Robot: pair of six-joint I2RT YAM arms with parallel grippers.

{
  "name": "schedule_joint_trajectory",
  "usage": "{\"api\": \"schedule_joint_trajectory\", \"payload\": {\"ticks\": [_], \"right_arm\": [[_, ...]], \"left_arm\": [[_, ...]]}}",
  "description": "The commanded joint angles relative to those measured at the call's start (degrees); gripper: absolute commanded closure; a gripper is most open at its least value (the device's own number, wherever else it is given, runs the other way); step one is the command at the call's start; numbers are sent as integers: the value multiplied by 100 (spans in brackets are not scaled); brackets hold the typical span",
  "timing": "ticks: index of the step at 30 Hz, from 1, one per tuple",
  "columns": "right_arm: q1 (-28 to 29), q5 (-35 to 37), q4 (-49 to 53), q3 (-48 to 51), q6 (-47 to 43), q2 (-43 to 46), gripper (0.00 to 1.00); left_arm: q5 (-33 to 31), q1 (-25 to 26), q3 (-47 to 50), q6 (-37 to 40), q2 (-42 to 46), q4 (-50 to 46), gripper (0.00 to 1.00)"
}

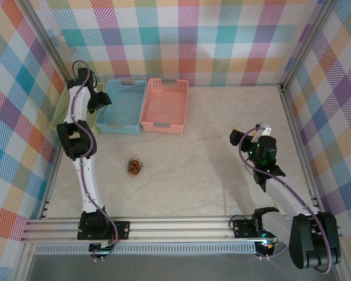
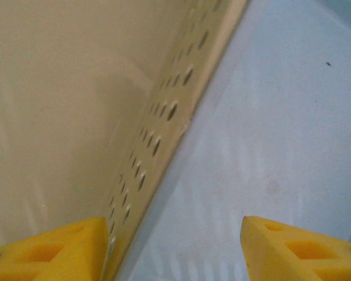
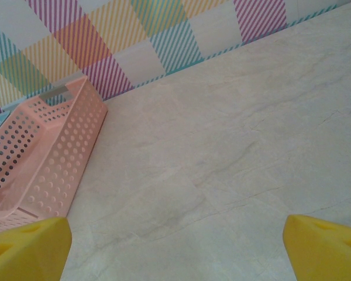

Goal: Untangle the cables

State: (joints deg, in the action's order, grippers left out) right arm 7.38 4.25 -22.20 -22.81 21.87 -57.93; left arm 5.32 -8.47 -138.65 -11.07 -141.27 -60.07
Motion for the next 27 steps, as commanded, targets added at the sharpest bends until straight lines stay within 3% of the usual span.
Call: {"api": "schedule_joint_trajectory", "payload": {"ticks": [1, 7, 18, 27], "right_arm": [[36, 23, -153, 22, 37, -14, 7], [33, 23, -158, 22, 54, -25, 7], [34, -1, -149, 13, 65, -60, 6], [34, -8, -162, -5, 90, -102, 6]], "left_arm": [[85, 315, -150, 24, -46, -268, 39], [-89, 630, -134, 119, -110, -307, 44], [-218, 1226, -66, 178, -269, -373, 67], [-252, 1724, -72, 119, -198, -300, 80]]}}
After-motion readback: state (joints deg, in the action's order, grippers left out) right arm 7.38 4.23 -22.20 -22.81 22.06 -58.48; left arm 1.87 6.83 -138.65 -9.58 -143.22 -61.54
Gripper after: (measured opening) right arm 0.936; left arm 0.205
